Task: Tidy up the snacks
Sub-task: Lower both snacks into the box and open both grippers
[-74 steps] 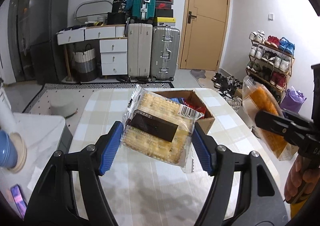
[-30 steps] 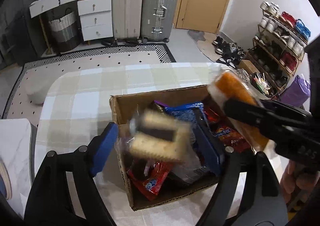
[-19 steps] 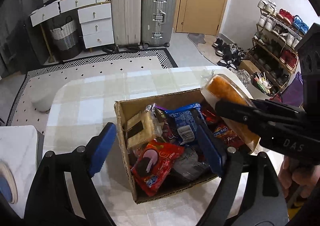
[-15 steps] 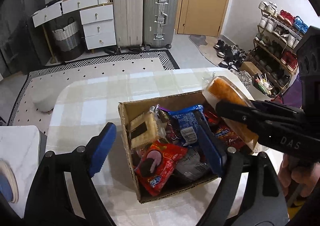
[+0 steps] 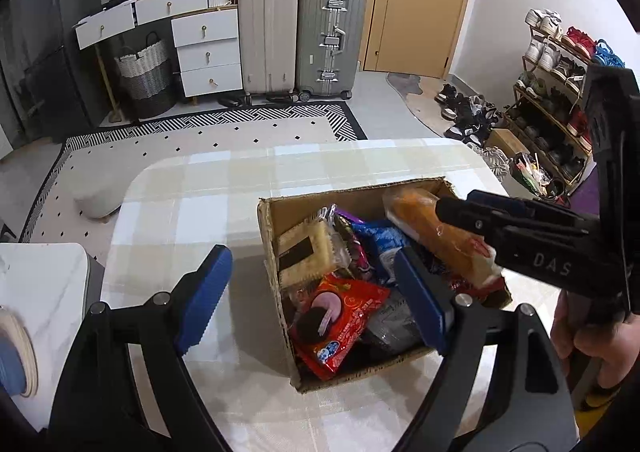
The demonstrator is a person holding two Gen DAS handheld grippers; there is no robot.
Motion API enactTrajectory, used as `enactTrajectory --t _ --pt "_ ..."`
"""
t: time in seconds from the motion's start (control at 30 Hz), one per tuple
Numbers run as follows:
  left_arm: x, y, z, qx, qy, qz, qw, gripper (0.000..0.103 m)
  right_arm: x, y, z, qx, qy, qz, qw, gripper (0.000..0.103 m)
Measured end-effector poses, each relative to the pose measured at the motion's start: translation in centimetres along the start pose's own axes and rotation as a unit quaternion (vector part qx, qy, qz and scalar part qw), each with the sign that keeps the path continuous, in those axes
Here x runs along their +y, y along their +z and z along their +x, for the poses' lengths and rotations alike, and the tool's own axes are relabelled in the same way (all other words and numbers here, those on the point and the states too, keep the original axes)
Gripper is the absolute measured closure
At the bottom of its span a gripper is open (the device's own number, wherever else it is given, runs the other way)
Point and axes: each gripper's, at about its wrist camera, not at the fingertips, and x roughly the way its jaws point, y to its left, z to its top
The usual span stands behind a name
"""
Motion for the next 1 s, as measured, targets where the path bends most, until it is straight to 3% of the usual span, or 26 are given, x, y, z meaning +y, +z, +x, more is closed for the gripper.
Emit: enactTrajectory --t 0.6,0.63,0.7,0.9,1.0 --pt "-1.8 -1.0 -4.1 -0.026 0.014 -0.002 0.9996 0.019 2.1 -1.3 -4.7 -0.031 0.020 -0.020 0.999 0.051" --pt "-1.9 -1.0 -4.5 -0.029 0.015 -0.003 0.9995 0.018 2.1 -1.4 -5.0 -0.035 0.023 -0.020 0.999 0.048" --pt "-2.0 -1.1 -5.4 -0.037 0.017 -0.004 0.9992 0.016 2.4 -1.6 -6.3 -0.052 0.024 -0.023 0.998 0.030" --pt "-2.9 -1.5 -8.6 -0.068 0.048 0.002 0.9965 0.011 3.8 -1.9 -10.6 -0.105 0.018 -0.047 0.993 0.009" --pt "-3.3 -1.9 -10.7 -0.092 0.050 0.000 0.9945 0.000 4.3 -2.3 -12.5 -0.125 0.021 -0.053 0.991 0.008"
